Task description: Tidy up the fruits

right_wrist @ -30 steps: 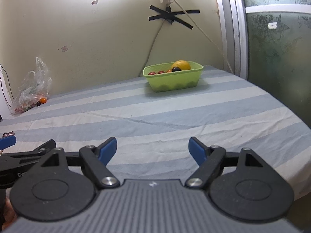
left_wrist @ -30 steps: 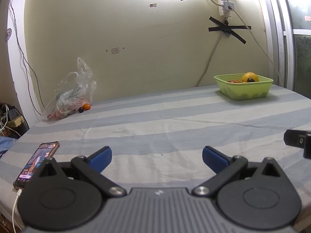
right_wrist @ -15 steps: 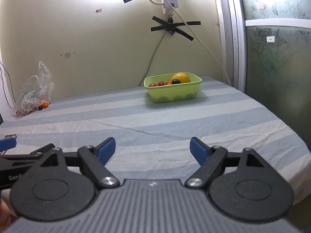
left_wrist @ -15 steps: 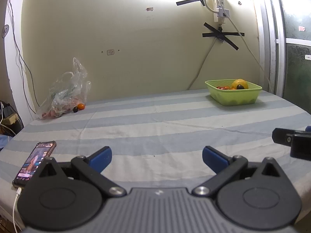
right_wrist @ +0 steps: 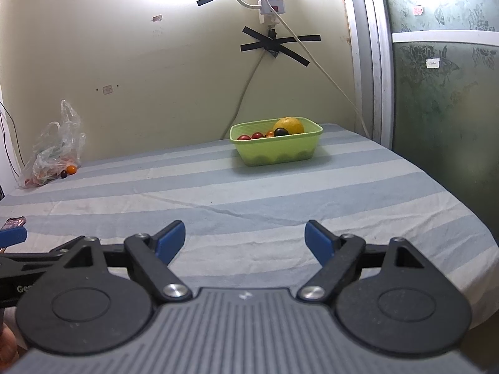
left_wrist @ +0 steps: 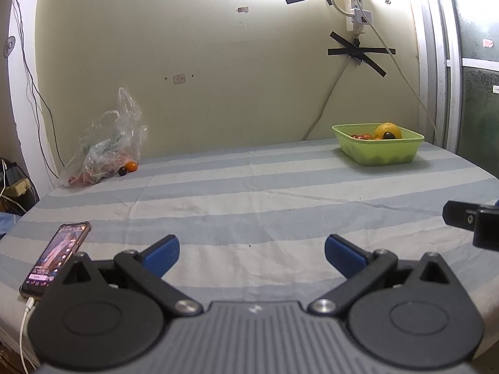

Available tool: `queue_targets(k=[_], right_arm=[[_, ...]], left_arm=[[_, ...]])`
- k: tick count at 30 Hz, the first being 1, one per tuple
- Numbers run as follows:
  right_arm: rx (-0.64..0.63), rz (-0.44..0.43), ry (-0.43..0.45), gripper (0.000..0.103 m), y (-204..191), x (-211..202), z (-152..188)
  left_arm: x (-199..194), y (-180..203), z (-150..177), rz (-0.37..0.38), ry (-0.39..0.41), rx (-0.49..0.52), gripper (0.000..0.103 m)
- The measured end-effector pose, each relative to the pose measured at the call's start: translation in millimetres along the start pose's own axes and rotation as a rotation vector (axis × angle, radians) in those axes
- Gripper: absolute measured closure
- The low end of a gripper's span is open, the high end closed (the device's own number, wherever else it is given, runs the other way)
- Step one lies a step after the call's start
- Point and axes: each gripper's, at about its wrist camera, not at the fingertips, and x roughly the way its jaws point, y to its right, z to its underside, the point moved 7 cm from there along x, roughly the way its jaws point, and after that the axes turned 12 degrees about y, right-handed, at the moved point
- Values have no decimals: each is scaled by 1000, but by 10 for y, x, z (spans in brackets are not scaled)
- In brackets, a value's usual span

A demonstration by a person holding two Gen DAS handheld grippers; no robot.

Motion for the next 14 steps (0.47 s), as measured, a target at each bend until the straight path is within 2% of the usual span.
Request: queue_targets(k=[5, 14], right_arm=[[0, 0, -1, 17, -3, 2, 0], [-4, 0, 0, 17, -5, 9, 1]], left_arm=[[-29, 18, -22, 2, 16, 7, 0], [-100, 123, -62, 54, 56, 38, 0]])
